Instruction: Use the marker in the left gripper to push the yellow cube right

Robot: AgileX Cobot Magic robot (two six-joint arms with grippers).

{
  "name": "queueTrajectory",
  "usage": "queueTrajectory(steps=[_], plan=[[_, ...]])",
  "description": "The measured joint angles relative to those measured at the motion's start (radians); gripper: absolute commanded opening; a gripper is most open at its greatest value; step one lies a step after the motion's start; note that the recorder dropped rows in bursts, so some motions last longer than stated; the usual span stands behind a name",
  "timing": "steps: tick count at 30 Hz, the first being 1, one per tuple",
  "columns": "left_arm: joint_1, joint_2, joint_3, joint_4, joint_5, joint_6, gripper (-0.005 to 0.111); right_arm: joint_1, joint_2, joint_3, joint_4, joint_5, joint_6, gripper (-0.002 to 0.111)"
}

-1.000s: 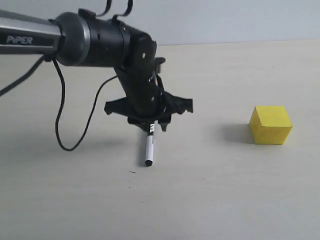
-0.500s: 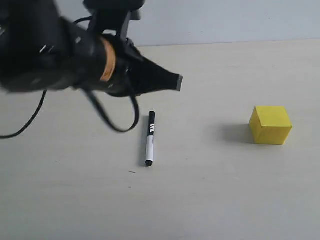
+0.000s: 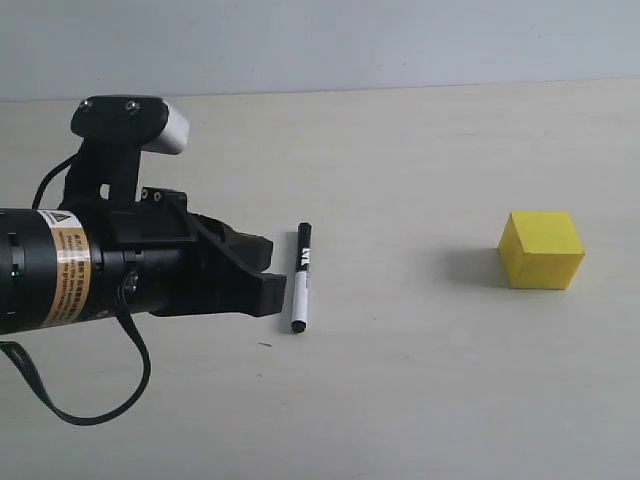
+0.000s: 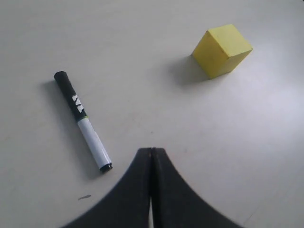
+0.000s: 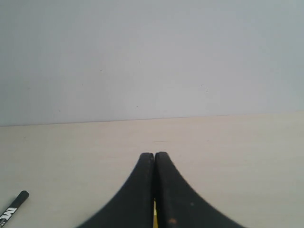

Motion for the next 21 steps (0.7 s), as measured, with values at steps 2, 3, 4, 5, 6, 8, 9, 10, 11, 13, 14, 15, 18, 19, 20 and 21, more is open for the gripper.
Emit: queueTrajectory(steps=[2,3,4,5,6,8,9,10,11,13,14,15,18,19,20,21], plan=[[0.000,0.000,0.000,0.000,-0.002,-0.002,0.000,0.000,0.000,0.000,0.000,0.000,0.000,0.000],[0.000,0.000,0.000,0.000,-0.002,-0.002,0.000,0.000,0.000,0.000,0.000,0.000,0.000,0.000],[0.000,0.000,0.000,0.000,-0.002,-0.002,0.000,0.000,0.000,0.000,0.000,0.000,0.000,0.000],[0.000,0.000,0.000,0.000,-0.003,-0.002,0.000,0.000,0.000,0.000,0.000,0.000,0.000,0.000],[0.000,0.000,0.000,0.000,-0.003,-0.002,0.000,0.000,0.000,0.000,0.000,0.000,0.000,0.000],[0.000,0.000,0.000,0.000,-0.003,-0.002,0.000,0.000,0.000,0.000,0.000,0.000,0.000,0.000],[0.000,0.000,0.000,0.000,-0.003,-0.002,0.000,0.000,0.000,0.000,0.000,0.000,0.000,0.000],[0.000,0.000,0.000,0.000,-0.006,-0.002,0.000,0.000,0.000,0.000,0.000,0.000,0.000,0.000],[0.000,0.000,0.000,0.000,0.000,-0.002,0.000,0.000,0.000,0.000,0.000,0.000,0.000,0.000],[0.000,-0.006,0.000,-0.005,0.040,-0.008,0.000,0.000,0.000,0.000,0.000,0.000,0.000,0.000],[0.003,-0.015,0.000,-0.029,0.095,-0.018,0.000,0.000,0.000,0.000,0.000,0.000,0.000,0.000],[0.006,-0.032,0.000,-0.060,0.145,-0.023,0.000,0.000,0.000,0.000,0.000,0.000,0.000,0.000],[0.042,-0.117,0.004,-0.225,0.381,-0.025,0.000,0.000,0.000,0.000,0.000,0.000,0.000,0.000],[0.059,-0.155,0.010,-0.270,0.439,-0.025,0.000,0.000,0.000,0.000,0.000,0.000,0.000,0.000],[0.093,-0.224,0.027,-0.331,0.502,-0.016,0.000,0.000,0.000,0.000,0.000,0.000,0.000,0.000],[0.121,-0.276,0.043,-0.363,0.527,-0.009,0.000,0.000,0.000,0.000,0.000,0.000,0.000,0.000]])
